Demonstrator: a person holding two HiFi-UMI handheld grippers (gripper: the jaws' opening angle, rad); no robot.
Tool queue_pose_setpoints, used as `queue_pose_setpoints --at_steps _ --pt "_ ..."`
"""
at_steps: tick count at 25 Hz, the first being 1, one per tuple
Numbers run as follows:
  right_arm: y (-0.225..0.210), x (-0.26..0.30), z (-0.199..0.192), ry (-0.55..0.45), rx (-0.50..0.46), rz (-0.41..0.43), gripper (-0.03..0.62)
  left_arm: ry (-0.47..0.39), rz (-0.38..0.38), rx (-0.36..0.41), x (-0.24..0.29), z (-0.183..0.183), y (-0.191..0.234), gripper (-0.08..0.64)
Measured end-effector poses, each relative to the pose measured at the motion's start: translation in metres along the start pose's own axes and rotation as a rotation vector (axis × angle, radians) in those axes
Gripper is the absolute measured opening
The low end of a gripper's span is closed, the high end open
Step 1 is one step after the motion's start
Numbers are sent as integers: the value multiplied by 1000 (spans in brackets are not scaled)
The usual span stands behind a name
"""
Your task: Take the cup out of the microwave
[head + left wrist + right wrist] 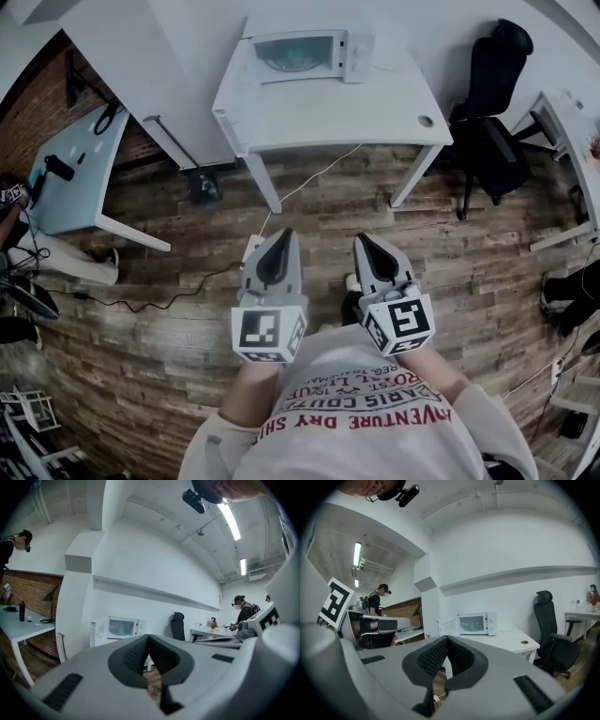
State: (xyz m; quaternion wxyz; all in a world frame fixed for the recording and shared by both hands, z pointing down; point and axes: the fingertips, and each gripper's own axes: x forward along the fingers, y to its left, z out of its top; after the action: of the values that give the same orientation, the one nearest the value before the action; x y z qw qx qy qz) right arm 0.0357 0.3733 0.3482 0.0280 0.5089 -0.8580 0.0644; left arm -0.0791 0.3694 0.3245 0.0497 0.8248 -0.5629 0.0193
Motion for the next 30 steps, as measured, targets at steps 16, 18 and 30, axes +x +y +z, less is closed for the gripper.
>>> queue_pose_setpoints --at_steps 16,18,30 --pt "-119 161 31 9 6 123 11 22 118 9 177 8 34 8" --pt "-133 184 35 19 0 153 12 28 146 1 203 9 42 8" --pt "-227 293 52 61 23 229 12 48 245 -34 338 21 66 8"
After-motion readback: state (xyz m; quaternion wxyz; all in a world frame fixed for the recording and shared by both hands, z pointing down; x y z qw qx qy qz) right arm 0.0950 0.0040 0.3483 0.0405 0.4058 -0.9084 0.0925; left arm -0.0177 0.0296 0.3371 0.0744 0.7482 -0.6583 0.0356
